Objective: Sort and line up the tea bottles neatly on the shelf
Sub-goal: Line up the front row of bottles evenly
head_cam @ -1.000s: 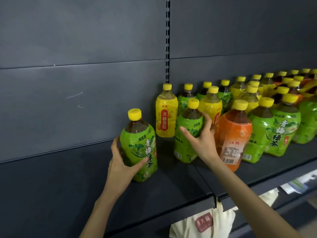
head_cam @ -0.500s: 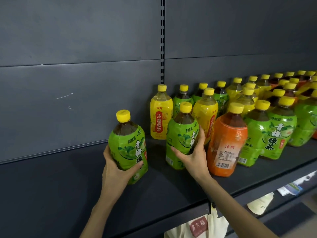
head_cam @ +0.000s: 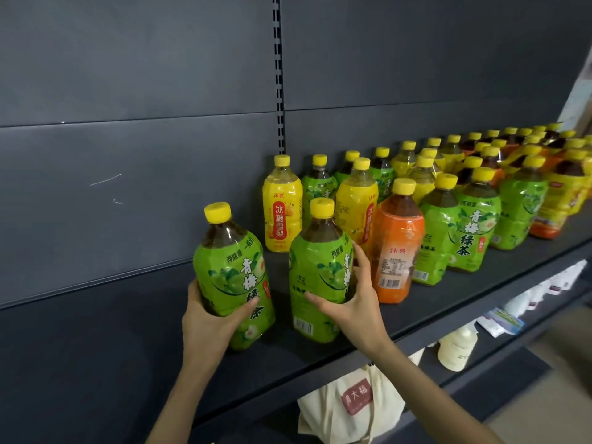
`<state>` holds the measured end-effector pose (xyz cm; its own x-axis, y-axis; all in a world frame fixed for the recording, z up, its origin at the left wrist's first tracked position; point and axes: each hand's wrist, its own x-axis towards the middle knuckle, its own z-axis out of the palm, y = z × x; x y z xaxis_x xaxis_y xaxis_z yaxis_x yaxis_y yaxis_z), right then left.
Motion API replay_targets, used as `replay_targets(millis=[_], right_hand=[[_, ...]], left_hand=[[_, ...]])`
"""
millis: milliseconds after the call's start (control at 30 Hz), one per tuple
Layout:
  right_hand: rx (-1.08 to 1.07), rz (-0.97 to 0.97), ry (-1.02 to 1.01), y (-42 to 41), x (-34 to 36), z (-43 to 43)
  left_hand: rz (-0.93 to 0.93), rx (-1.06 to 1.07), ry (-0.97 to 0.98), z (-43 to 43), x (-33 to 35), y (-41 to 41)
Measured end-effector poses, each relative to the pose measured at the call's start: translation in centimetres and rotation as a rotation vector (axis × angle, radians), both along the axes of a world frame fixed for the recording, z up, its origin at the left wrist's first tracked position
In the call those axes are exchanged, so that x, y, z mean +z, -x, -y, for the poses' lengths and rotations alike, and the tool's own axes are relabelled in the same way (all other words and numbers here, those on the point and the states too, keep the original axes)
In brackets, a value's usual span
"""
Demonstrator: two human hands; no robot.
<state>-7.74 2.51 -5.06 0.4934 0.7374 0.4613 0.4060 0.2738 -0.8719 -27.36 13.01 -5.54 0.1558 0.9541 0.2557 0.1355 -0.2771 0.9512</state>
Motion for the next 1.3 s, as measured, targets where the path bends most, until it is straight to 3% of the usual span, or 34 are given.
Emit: replay_targets(millis=[167,467,967,1133,1300], right_hand=[[-0.021,-0.05,-0.028,0.4,0.3,3.8],[-0.081,-0.039,-0.039,-2.4,1.5,8.9],[-0.276,-0.023,-0.056,-17.6,1.2,13.8],[-0.355,-0.031,-0.033,-23.5,0.3,14.1],[-0.514,0.002,0.017,-28.0,-0.4,13.7]], left_hand=[[0.091,-0.055,0.046,0.8,-0.2,0.0],[0.02,-0.174,-0.02,0.8,1.1,-3.9],[-0.064,-0.186,-0.085,-1.2,2.5,-19.1],[0.019,-0.152,-0.066,-0.8,1.3,-21.6],[-0.036,-0.187,-0.105,-1.1,0.5,-22.4]])
